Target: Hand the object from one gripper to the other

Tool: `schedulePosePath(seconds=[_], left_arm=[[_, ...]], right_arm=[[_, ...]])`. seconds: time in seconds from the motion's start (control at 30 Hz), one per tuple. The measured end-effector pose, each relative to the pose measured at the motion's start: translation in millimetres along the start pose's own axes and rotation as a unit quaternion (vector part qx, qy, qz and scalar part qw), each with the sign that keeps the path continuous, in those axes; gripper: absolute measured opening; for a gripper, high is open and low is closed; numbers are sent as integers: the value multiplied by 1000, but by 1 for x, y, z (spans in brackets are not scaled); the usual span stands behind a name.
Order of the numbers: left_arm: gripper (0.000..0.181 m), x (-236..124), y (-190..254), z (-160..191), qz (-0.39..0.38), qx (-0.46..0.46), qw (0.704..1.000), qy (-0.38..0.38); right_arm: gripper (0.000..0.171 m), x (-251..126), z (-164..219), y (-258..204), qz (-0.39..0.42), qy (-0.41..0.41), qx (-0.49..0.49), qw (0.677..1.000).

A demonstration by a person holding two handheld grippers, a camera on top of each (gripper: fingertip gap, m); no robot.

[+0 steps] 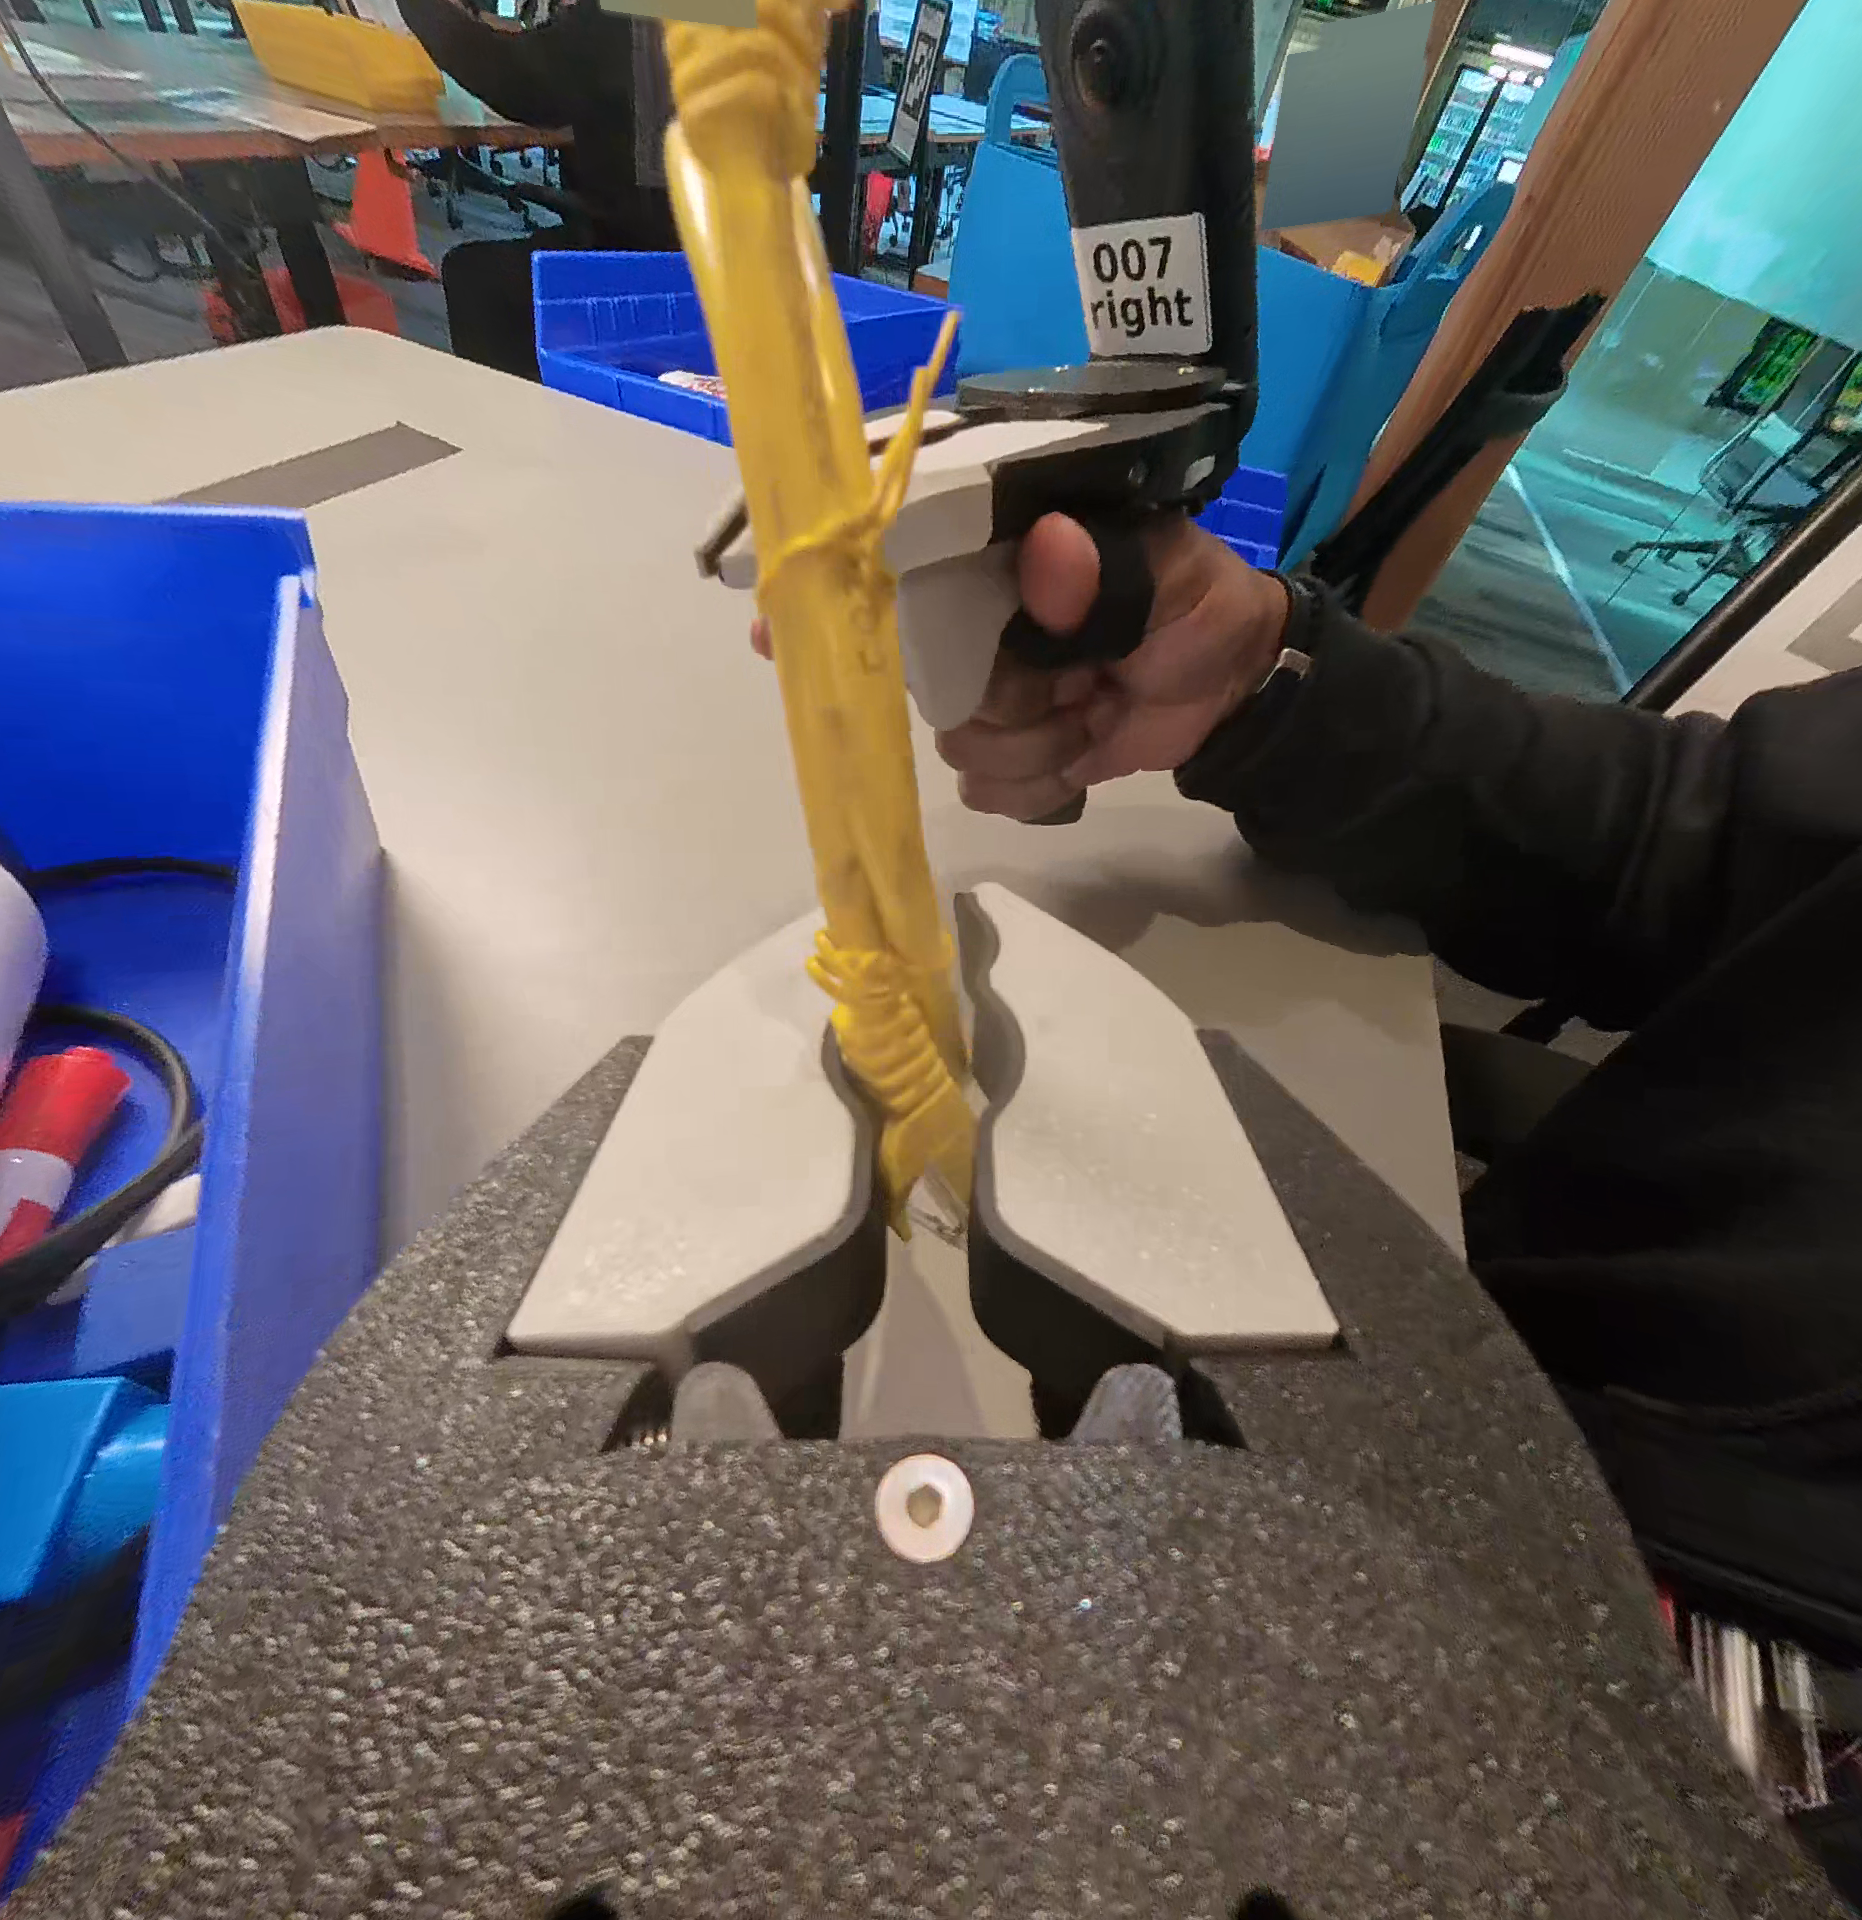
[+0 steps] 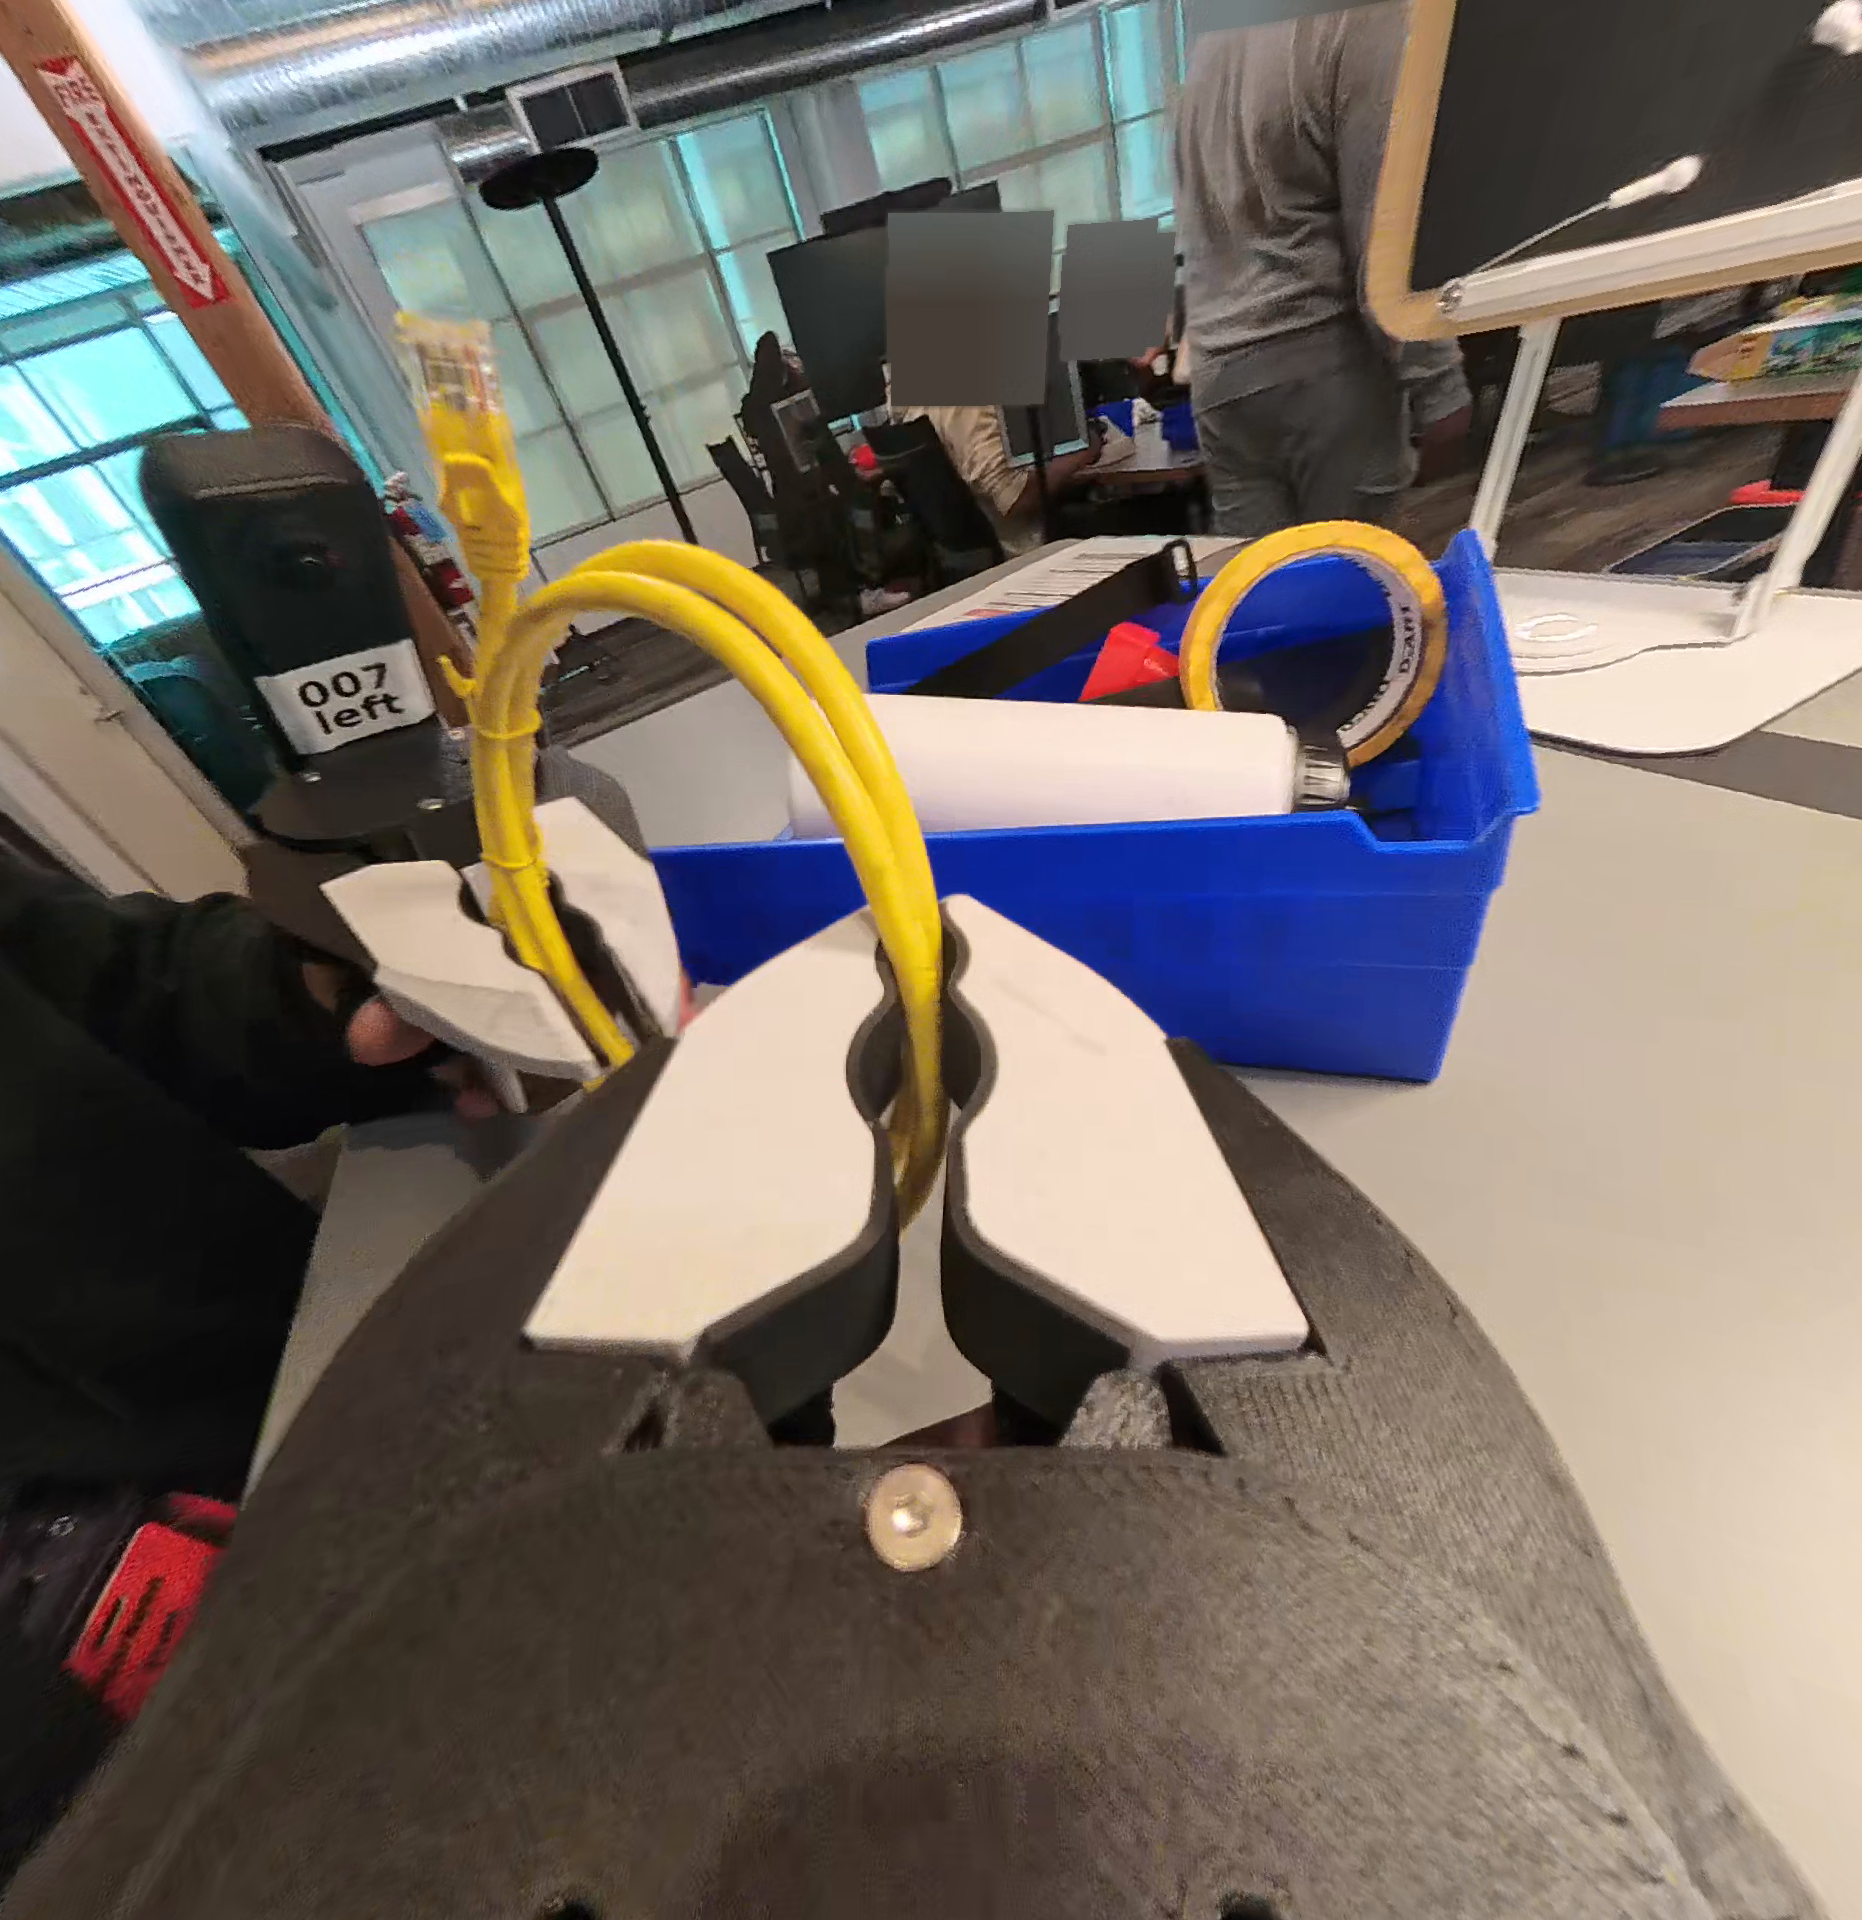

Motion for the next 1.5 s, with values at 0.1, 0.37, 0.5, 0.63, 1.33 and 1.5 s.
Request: schedulePosePath(seconds=[0.1,0.37,0.5,0.63,1.33,1.5], left_arm=[[12,-3,-5,-2,4,-40,998,41],[12,-15,-13,-10,-52,-5,996,70],[12,-14,-11,-10,-48,15,997,58],[12,-8,-8,-4,-54,78,995,13],[13,10,-1,16,-171,281,936,-124],[28,2,-1,4,-145,229,962,-26]], right_arm=[[26,-5,-3,6,23,19,-21,999],[48,-22,-9,1,65,58,-188,978],[50,-32,-12,-8,48,74,-266,960],[53,-34,-21,-22,-3,67,-373,925],[14,4,-1,-56,-71,-133,-640,753],[12,9,8,-42,-28,-116,-672,730]])
Point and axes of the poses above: each gripper's, where its closed fingertips meet, x out along the fingers, z out of its underside, y = z × x across the jaws, the point moved 7 cm from there along -x, back along the fingers, and after that the axes turned 11 degrees about z, right-handed, at the moved point
